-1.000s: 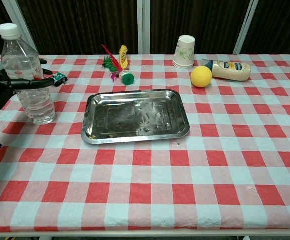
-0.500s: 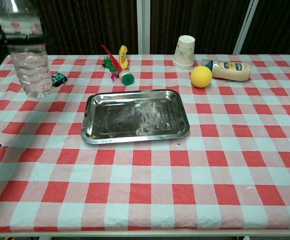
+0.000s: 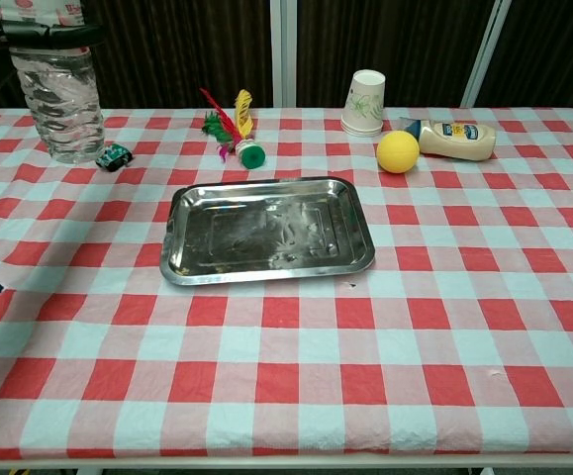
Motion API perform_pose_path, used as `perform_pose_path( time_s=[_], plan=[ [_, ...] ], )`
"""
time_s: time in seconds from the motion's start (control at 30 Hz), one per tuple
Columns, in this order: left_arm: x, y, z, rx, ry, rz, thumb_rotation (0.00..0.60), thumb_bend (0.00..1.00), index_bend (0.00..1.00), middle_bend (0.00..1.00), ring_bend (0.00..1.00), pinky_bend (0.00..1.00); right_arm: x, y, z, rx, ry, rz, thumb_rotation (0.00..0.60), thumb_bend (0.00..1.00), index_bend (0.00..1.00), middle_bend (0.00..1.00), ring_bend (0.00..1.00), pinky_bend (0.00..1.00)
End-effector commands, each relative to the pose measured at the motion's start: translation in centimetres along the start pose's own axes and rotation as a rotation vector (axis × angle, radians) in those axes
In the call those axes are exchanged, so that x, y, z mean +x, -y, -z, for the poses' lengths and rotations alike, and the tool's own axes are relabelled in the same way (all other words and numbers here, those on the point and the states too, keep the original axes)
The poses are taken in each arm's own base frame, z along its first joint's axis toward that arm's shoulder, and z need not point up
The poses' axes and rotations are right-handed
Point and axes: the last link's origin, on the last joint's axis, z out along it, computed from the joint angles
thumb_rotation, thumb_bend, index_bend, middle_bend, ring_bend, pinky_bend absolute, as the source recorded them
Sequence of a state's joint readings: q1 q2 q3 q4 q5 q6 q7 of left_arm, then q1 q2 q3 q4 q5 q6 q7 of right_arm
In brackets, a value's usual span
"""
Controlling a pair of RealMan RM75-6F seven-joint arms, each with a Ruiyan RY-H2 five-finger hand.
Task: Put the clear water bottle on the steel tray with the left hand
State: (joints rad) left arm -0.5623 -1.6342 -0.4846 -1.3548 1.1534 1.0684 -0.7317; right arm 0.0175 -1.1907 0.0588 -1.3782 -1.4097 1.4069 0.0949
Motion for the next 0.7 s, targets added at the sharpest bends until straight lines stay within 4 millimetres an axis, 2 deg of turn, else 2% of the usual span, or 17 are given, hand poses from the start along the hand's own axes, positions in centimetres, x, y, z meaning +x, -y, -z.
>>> perform_pose_path(
  time_s=[0.03,0.1,0.23,0.27,0.33,0.47,0.57,0.6,0.7],
  plan=[
    [-1.2,-7.8,-3.5,-0.298,0.005,0.007,0.6,0.36,0.65,0.64,0.58,0.64,-0.1,0.0,0.0,-0.001,0.001,0.003,0.6,0.1,0.0,0.05,0.0,0.0],
    [-0.9,-7.4,-3.2,-0.286,-0.008,-0.005,0.6,0.36,0.65,0.64,0.58,0.64,-0.1,0.1,0.0,-0.003,0.001,0.004,0.6,0.1,0.0,0.05,0.0,0.0],
    [0.3,0.8,0.6,-0.04,-0.053,-0.015,0.6,0.36,0.66,0.65,0.58,0.64,0.0,-0.2,0.0,-0.012,0.002,-0.009,0.6,0.1,0.0,0.05,0.0,0.0],
    [0.5,1.7,0.8,-0.016,-0.059,-0.02,0.6,0.36,0.67,0.66,0.58,0.63,0.0,-0.2,0.0,-0.013,0.004,-0.011,0.6,0.1,0.0,0.05,0.0,0.0],
    [0.2,1.5,0.6,-0.038,-0.053,-0.035,0.6,0.36,0.67,0.69,0.56,0.63,-0.1,-0.2,0.0,-0.013,0.012,-0.011,0.6,0.1,0.0,0.05,0.0,0.0],
    [-0.4,-0.4,-0.7,-0.121,-0.034,-0.049,0.6,0.35,0.67,0.7,0.56,0.62,-0.1,0.0,0.0,-0.004,0.015,-0.008,0.6,0.1,0.0,0.05,0.0,0.0],
    [-1.4,-0.4,-1.1,-0.111,-0.017,-0.03,0.6,0.35,0.67,0.69,0.56,0.62,0.1,-0.1,-0.1,-0.009,0.008,-0.015,0.6,0.1,0.0,0.05,0.0,0.0],
    [-2.3,-0.3,-1.1,-0.104,0.002,-0.016,0.6,0.35,0.67,0.69,0.56,0.62,0.1,-0.2,-0.1,-0.012,0.008,-0.015,0.6,0.1,0.0,0.05,0.0,0.0],
    [-6.8,-0.6,-0.3,-0.105,0.117,0.03,0.6,0.35,0.67,0.69,0.56,0.62,0.0,-0.2,-0.1,-0.017,0.014,-0.01,0.6,0.1,0.0,0.05,0.0,0.0]
  ],
)
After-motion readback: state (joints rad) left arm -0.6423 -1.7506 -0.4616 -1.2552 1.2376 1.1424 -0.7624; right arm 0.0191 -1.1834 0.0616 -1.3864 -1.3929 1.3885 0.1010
